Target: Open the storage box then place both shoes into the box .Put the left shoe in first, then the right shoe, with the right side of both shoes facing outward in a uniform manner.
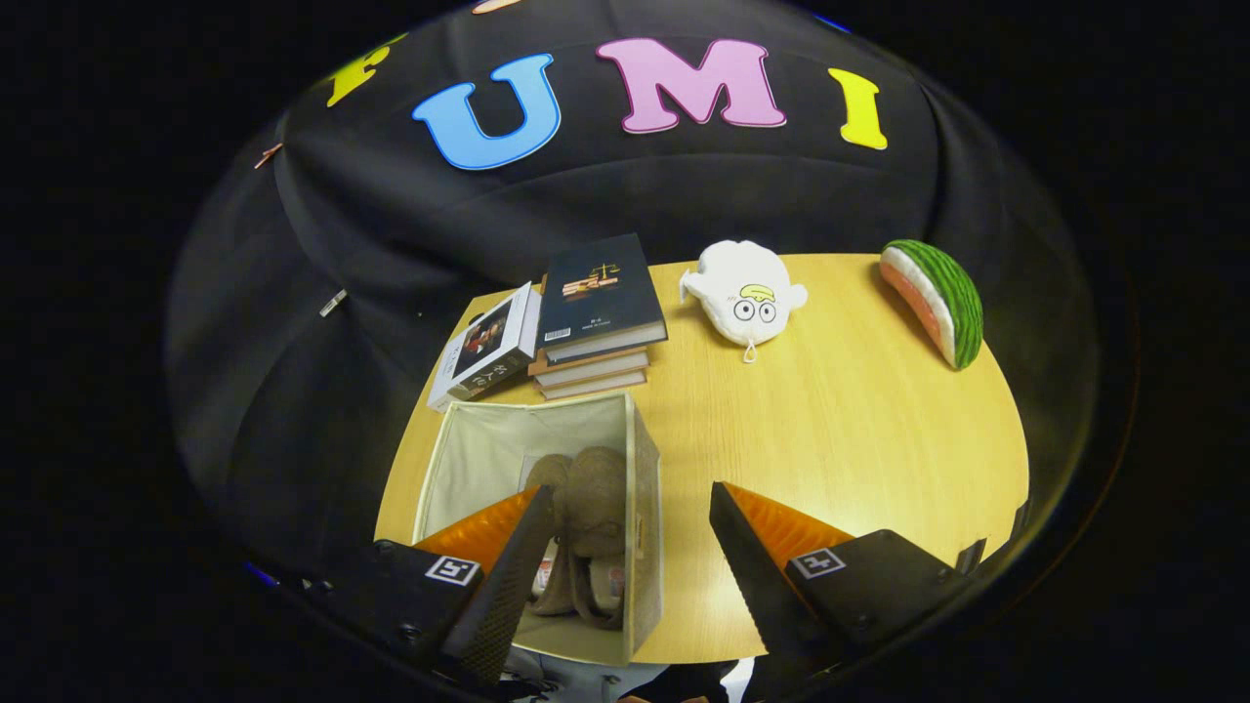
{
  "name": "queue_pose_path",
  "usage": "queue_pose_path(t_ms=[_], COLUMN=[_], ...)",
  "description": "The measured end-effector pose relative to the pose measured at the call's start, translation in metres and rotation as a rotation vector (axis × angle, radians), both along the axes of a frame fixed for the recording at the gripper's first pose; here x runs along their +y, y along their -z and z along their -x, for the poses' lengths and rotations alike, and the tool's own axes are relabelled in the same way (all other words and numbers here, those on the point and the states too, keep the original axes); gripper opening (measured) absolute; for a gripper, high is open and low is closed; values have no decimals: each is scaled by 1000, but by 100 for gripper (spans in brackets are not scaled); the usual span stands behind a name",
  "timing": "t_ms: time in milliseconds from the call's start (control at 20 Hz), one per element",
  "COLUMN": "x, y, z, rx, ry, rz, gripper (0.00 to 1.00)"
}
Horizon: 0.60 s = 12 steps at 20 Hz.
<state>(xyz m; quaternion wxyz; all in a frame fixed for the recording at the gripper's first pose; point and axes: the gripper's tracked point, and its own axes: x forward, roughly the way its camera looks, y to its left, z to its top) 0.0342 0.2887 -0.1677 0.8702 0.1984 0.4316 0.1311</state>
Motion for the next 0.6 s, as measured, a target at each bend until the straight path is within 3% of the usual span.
queue_pose_path(t_ms=[600], x=[-113], y=[-83], z=[-30], rx=[-404], ry=[105], rz=[203], gripper=[99])
